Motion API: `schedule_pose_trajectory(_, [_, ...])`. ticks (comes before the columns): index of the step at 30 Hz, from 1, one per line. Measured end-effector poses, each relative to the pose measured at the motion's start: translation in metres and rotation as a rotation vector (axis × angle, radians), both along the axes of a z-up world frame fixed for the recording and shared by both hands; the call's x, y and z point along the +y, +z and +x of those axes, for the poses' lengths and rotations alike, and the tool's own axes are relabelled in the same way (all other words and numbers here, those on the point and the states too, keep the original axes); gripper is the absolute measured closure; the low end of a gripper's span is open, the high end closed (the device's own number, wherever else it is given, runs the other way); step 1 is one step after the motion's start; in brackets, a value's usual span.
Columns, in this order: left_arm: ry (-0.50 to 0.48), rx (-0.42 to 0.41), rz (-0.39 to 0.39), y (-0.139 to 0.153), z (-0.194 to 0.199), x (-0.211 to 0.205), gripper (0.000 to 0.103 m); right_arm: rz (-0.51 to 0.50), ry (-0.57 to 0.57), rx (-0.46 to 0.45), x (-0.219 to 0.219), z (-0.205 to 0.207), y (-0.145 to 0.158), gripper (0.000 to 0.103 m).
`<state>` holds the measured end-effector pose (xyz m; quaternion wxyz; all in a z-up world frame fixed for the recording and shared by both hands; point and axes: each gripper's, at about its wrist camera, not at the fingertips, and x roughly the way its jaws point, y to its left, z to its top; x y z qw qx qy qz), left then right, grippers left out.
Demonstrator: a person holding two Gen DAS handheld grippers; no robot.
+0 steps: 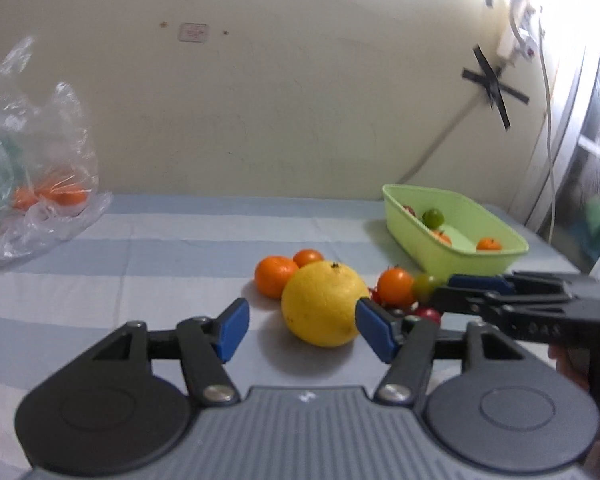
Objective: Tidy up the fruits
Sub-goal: 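Drop both tomatoes into the green basket and open both tools, then grasp the yellow pomelo with both tools together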
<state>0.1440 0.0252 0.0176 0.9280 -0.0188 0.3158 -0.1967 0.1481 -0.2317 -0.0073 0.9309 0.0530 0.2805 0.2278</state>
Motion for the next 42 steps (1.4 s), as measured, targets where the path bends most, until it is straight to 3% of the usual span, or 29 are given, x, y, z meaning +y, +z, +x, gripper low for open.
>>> schedule_pose_trajectory(2, [-0.004, 0.012, 0.003, -0.005, 0.006, -0.007, 0.038, -0.003, -0.002, 0.006, 0.005, 0.004, -0.004, 0.06])
schedule_pose_trajectory(6, [-0.015, 0.011, -0.021, -0.011, 0.011, -0.01, 0.022, -0.014, 0.004, -0.014, 0.009, 0.009, -0.005, 0.06])
schedule_pose_trajectory(10, [-0.02, 0.005, -0.02, -0.011, 0.011, -0.019, 0.022, -0.043, -0.002, -0.029, 0.006, 0.007, -0.003, 0.075])
schedule_pose_trajectory(17, [-0.01, -0.002, -0.013, -0.01, 0.004, -0.014, 0.022, -0.029, -0.013, -0.065, -0.016, -0.029, 0.002, 0.075])
schedule_pose_trajectory(22, [-0.006, 0.016, -0.04, -0.012, 0.008, -0.009, 0.022, -0.044, -0.002, -0.019, -0.012, -0.038, -0.009, 0.074])
schedule_pose_trajectory(26, [-0.008, 0.021, -0.036, -0.013, 0.009, -0.007, 0.022, -0.054, 0.016, 0.019, -0.004, -0.029, -0.013, 0.071])
schedule_pose_trajectory(30, [-0.013, -0.004, -0.076, -0.003, 0.005, 0.01, 0.019, -0.074, 0.02, -0.102, -0.001, -0.034, 0.012, 0.055])
schedule_pose_trajectory(33, [-0.04, 0.012, -0.116, 0.0, 0.011, 0.019, 0.019, -0.109, 0.102, -0.136, 0.022, -0.028, 0.019, 0.054])
schedule_pose_trajectory(36, [-0.079, 0.046, -0.159, -0.003, 0.019, 0.021, 0.019, -0.179, 0.19, -0.149, 0.056, -0.017, 0.013, 0.053])
schedule_pose_trajectory(38, [-0.104, 0.058, -0.154, -0.008, 0.022, 0.018, 0.019, -0.228, 0.222, -0.167, 0.075, -0.008, 0.007, 0.047])
schedule_pose_trajectory(42, [-0.119, 0.092, -0.148, -0.018, 0.03, 0.014, 0.02, -0.274, 0.254, -0.158, 0.096, 0.013, -0.003, 0.044])
